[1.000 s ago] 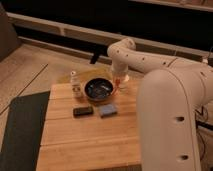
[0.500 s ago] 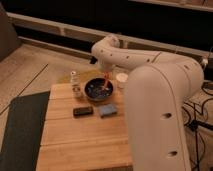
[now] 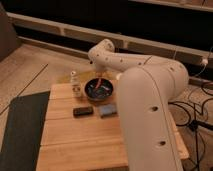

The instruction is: Place the pepper in the ceramic bowl

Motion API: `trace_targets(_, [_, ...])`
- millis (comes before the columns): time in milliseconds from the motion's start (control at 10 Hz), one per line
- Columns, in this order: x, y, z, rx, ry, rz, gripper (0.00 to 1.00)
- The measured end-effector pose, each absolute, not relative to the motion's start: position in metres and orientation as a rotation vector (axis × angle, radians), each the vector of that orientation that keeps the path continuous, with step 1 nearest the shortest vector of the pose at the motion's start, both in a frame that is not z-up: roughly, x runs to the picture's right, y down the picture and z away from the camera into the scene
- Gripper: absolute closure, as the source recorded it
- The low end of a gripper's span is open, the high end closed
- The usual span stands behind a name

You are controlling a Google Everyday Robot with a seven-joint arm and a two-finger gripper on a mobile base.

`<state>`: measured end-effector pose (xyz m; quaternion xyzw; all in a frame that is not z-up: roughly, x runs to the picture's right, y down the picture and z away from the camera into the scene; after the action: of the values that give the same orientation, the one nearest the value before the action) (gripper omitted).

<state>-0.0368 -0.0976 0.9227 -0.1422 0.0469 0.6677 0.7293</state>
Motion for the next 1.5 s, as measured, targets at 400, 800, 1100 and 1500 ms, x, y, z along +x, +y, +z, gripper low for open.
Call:
trace_targets(400, [-0.042,-0.098,0.932,-0.336,0.075,1.478,1.0])
trace_targets(800, [-0.029,-0.096,0.929,-0.309,0.092,1.449,1.0])
trace_targets(1100, [-0.031,-0.082,0.938,-0.324,0.127,1.436,0.82])
trace_targets(1500, [-0.044,-0.066,0.966,-0.359,0.185,1.421,0.94])
